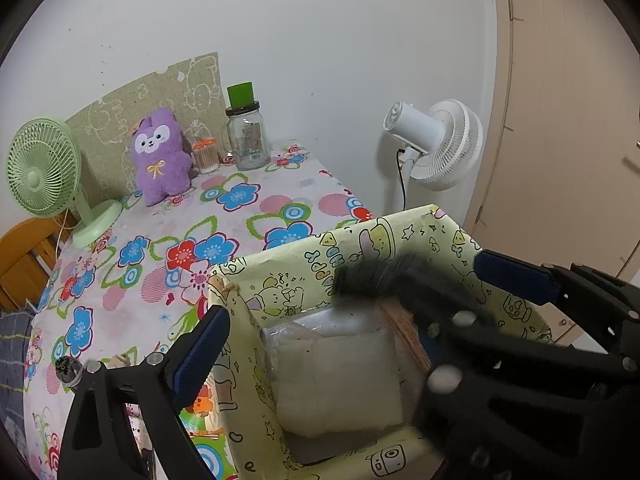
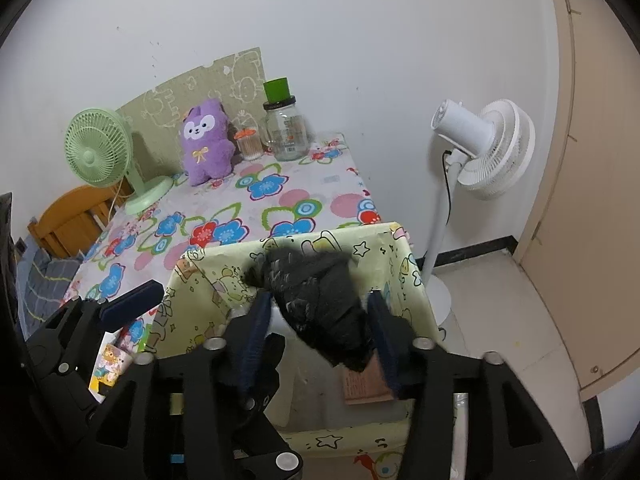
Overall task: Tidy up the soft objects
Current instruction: 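Carry the pad pack and black bundle into the patterned box and open both grippers, then move both grippers out of the box back over the table items, then grasp the yellow cartoon-printed pack with the left gripper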
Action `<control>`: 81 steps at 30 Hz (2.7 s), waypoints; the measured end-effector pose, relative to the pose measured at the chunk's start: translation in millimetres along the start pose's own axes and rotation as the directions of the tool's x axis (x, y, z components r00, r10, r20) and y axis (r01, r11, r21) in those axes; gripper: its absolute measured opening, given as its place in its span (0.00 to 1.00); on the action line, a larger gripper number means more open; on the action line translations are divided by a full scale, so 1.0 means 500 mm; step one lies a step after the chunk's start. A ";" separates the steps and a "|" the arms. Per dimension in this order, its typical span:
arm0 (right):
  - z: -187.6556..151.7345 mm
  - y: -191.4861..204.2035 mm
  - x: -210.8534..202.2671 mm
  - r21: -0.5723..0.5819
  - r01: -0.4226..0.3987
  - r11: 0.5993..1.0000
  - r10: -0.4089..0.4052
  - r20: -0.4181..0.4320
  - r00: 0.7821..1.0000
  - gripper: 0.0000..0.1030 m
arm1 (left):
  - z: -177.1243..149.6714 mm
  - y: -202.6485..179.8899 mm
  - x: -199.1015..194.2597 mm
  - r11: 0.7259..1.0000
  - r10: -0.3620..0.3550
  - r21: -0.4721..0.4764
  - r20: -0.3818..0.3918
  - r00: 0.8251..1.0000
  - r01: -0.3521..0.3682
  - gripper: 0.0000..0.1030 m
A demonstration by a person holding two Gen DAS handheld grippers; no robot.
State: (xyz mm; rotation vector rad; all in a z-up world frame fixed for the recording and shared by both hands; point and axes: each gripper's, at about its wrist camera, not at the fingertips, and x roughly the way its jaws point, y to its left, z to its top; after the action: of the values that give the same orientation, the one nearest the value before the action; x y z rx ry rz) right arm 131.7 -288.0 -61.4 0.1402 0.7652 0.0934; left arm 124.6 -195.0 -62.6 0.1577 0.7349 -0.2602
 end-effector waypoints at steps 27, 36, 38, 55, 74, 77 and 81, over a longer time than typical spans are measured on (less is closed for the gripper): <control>-0.009 0.138 -0.078 -0.026 0.025 0.999 -0.022 0.096 0.995 0.88 | -0.028 0.109 -0.113 0.999 0.021 -0.042 0.081 0.997 -0.018 0.96; -0.014 0.222 -0.100 -0.058 0.012 0.998 -0.004 0.124 0.992 0.90 | -0.047 0.175 -0.161 0.997 0.048 -0.066 0.115 0.992 -0.041 0.97; -0.015 0.240 -0.102 -0.065 0.011 0.998 -0.002 0.129 0.992 0.90 | -0.051 0.190 -0.169 0.996 0.053 -0.073 0.121 0.991 -0.045 0.97; -0.047 0.368 -0.072 -0.119 -0.006 0.993 0.022 0.127 0.992 0.93 | -0.111 0.310 -0.189 0.987 0.104 -0.138 0.118 0.988 -0.088 0.97; -0.103 0.414 0.018 -0.151 -0.046 0.987 0.056 0.063 0.996 0.93 | -0.189 0.384 -0.118 0.967 0.138 -0.222 0.026 0.990 -0.129 0.97; -0.110 0.421 0.038 -0.164 -0.045 0.985 0.054 0.046 0.998 0.93 | -0.200 0.392 -0.103 0.965 0.135 -0.230 0.007 0.991 -0.129 0.97; -0.120 0.425 0.061 -0.164 -0.044 0.985 0.048 0.023 0.999 0.93 | -0.213 0.402 -0.083 0.962 0.126 -0.241 -0.022 0.992 -0.128 0.97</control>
State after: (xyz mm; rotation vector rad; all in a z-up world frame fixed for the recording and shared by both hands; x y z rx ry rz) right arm 104.9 -68.8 -91.1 0.0027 0.7246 0.1972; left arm 85.0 29.4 -102.4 -0.0266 0.7535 -0.0462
